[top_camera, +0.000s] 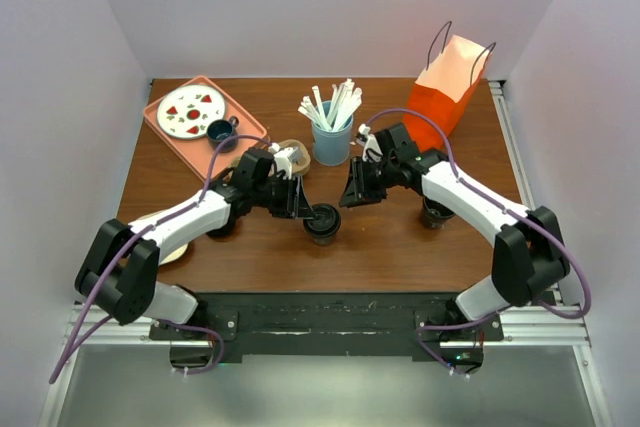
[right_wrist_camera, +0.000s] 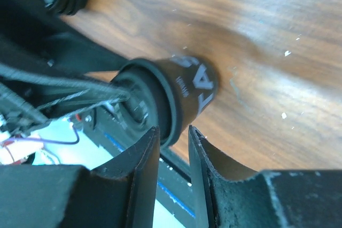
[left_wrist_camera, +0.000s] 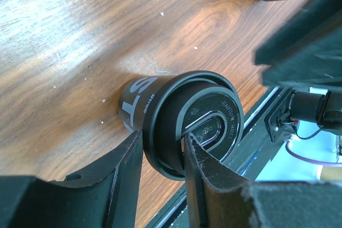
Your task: Pack the takeout coffee
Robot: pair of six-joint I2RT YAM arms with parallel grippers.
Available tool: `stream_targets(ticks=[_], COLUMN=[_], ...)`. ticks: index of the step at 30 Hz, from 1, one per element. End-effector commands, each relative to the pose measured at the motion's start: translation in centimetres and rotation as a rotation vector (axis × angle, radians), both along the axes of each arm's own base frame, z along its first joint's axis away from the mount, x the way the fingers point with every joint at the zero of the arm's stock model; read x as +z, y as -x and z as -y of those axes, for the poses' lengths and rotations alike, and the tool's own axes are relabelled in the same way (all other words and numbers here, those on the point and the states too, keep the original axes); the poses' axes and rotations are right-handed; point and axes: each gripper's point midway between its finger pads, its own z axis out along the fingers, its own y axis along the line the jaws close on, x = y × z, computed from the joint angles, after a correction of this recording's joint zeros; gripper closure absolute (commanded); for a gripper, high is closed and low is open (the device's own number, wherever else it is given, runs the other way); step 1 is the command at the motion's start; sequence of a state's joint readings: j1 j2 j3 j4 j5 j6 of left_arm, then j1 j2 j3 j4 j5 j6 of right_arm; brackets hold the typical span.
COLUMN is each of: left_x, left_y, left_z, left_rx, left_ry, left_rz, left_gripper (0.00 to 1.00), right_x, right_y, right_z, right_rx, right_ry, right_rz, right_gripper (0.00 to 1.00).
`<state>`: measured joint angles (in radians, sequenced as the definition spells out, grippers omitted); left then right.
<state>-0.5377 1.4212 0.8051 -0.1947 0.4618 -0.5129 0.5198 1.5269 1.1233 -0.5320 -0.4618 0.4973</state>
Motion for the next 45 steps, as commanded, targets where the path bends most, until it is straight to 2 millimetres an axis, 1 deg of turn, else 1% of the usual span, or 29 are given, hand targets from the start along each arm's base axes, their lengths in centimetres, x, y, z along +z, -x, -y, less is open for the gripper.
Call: stream_targets(ticks=[1,5,11,16,21,23,30,35,38,40,42,43,44,45], left_x=[-8.1,-8.1,-8.2,-8.3,-8.4,-8.5,-8.5,-8.6,-8.8,-9.0,-9.4,-9.4,-9.5,-9.6], left_y=[4.0,4.0,4.0,4.0,4.1,4.2,4.2,4.3,4.3,4.5,4.7,4.8,4.9,5.0], left_z=[-6.4,-6.4,-6.2,-6.1,-6.1,-6.0,-6.0,-5.9,-6.0,-6.0,-6.1,-6.1,-6.0,-6.0], left_rx=[0.067,0.070,0.068,0.065,0.064,0.063,0.059,0.057,0.059,0.056,0.056,0.057,0.055,0.053], left_ry=[-0.355,-0.346,-0.346,-0.350,-0.351,-0.351,-0.357,-0.359,-0.363,-0.369,-0.384,-0.381,-0.383,-0.384], left_rz=[-0.168,-0.164,-0.165,-0.169,-0.172,-0.173,-0.174,-0.178,-0.182,-0.191,-0.204,-0.207,-0.210,-0.211], left_gripper=[0.65,0.65,0.65,0.65,0.65,0.65,0.66,0.66,0.66,0.66,0.67,0.67,0.67,0.67], right_x=[2.6,1.9,1.2,0.0,-1.1,-1.6,-2.8,-3.1,-3.3,-3.8,-4.9,-5.0,-6.0,-6.4], right_y=[2.4,3.9,4.2,3.9,3.8,4.0,4.0,3.8,3.5,3.3,3.3,3.3,3.9,3.7], right_z=[-0.2,-0.7,-1.7,-1.9,-1.5,-1.4,-1.0,-1.1,-1.1,-0.7,0.0,0.0,0.4,0.5], right_rx=[0.066,0.108,0.155,0.149,0.131,0.132,0.125,0.112,0.101,0.084,0.059,0.054,0.048,0.039], right_ry=[-0.092,-0.143,-0.173,-0.145,-0.114,-0.100,-0.074,-0.068,-0.069,-0.044,-0.007,-0.009,0.002,0.005], right_rz=[0.019,-0.029,-0.064,-0.082,-0.092,-0.101,-0.121,-0.122,-0.113,-0.101,-0.093,-0.085,-0.103,-0.090], right_gripper=[0.67,0.66,0.67,0.67,0.68,0.68,0.69,0.68,0.71,0.73,0.75,0.77,0.78,0.79])
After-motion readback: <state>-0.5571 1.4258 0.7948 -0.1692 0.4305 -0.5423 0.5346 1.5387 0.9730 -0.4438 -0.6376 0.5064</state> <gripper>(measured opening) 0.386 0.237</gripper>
